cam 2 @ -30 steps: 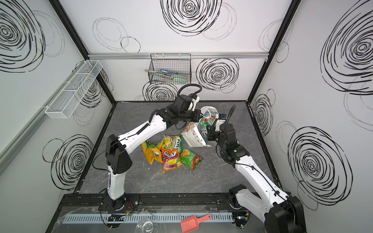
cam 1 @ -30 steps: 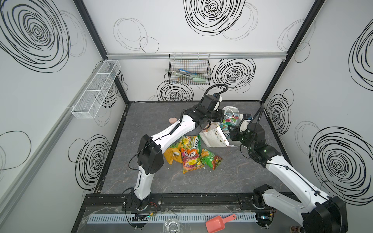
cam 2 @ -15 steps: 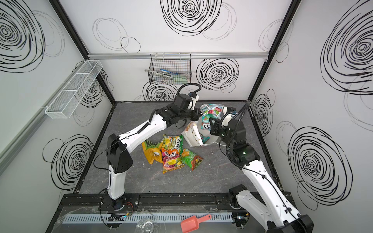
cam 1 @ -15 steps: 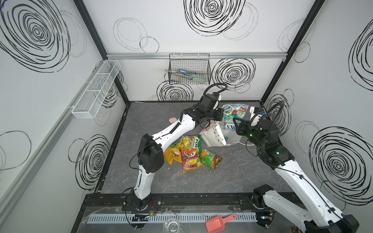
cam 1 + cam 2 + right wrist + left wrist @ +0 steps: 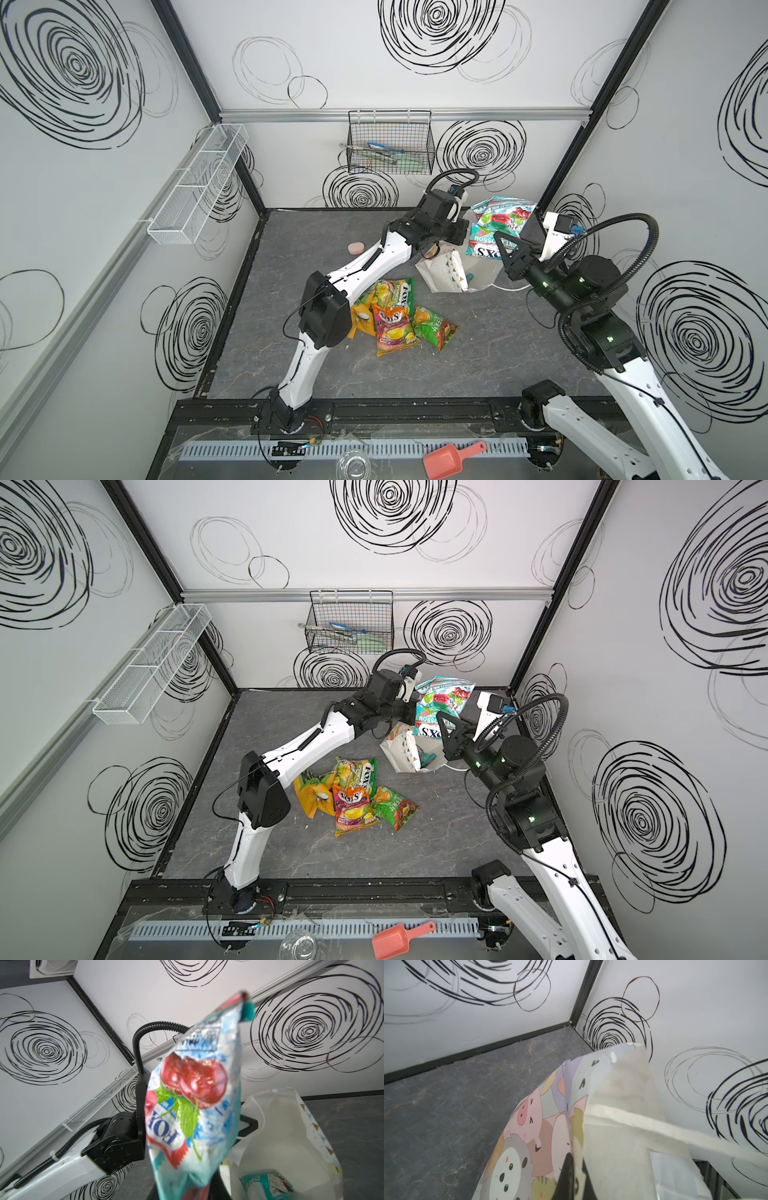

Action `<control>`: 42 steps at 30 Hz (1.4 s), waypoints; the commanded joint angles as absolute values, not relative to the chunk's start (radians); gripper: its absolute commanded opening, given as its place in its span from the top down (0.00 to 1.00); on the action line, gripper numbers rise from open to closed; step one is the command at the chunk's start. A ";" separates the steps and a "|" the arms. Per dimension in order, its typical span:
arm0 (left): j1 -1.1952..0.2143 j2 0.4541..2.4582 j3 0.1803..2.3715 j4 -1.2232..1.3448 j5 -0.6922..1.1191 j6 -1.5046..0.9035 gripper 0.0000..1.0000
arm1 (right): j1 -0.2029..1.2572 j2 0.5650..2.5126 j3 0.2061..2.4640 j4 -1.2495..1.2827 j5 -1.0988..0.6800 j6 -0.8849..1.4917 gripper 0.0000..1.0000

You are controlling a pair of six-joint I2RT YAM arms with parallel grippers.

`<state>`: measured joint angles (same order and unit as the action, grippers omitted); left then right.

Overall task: Take the snacks out of the paper bag
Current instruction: Place the snack at the middle-right of the table.

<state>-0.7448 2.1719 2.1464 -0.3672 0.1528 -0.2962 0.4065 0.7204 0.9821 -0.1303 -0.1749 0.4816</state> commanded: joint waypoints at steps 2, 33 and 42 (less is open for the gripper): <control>-0.720 2.193 2.217 -0.223 0.103 -0.169 1.00 | 0.442 0.672 0.947 -0.170 -0.296 0.448 1.00; -0.729 2.167 1.987 0.087 0.140 0.178 1.00 | 0.742 0.688 0.188 0.319 -0.033 0.967 1.00; -0.752 2.167 1.963 0.086 0.119 0.184 1.00 | 0.702 0.869 0.173 0.472 -0.008 1.044 0.83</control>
